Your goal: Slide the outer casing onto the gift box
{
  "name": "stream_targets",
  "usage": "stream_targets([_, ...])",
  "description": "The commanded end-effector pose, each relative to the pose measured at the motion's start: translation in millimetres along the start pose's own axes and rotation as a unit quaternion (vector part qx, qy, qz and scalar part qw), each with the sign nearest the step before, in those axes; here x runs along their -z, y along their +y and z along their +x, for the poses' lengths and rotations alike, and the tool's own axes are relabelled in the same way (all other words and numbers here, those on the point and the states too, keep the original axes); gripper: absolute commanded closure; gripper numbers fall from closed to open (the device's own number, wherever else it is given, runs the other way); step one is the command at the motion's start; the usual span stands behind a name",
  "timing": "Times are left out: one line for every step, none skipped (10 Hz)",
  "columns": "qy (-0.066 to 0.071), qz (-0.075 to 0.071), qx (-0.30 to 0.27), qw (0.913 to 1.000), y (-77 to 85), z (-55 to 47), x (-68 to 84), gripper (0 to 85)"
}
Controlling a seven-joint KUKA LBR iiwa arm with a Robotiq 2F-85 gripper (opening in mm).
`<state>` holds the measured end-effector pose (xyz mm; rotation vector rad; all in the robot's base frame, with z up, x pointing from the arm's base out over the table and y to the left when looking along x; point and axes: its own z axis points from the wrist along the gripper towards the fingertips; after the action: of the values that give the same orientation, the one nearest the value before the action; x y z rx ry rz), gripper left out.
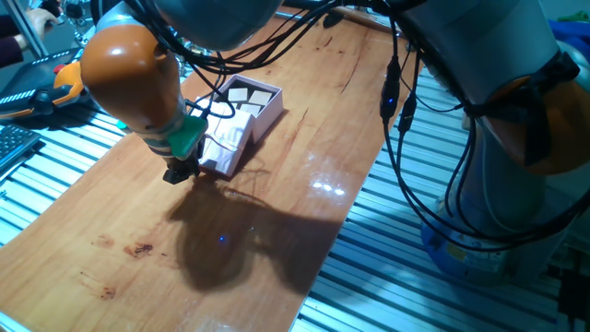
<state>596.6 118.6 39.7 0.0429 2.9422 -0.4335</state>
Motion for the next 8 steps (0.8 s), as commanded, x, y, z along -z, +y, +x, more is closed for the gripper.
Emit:
stream_targets([-0.001,0.003,0.0,1.0,-0.6,-0.2,-0.2,85.0])
stream_targets([-0.001,0.005,-0.001,1.0,-1.3,-0.1,-0.7,85.0])
stream_targets([-0.002,0.005,-0.001,1.0,-2.1,-0.1,-1.4,85.0])
stream_targets([-0.004,0.008,0.0,1.0,-2.3,0.0,-1.8,85.0])
stream_targets([-0.006,0.008,0.0,1.0,-2.5,-0.1,-1.4,85.0])
stream_targets([-0.006,0.01,0.0,0.9999,-2.7,-0.2,-0.8,85.0])
stream_targets([-0.006,0.01,0.0,0.9999,-3.0,-0.5,-0.8,85.0])
stream_targets([-0.006,0.008,0.0,1.0,-3.6,-0.9,-0.6,85.0])
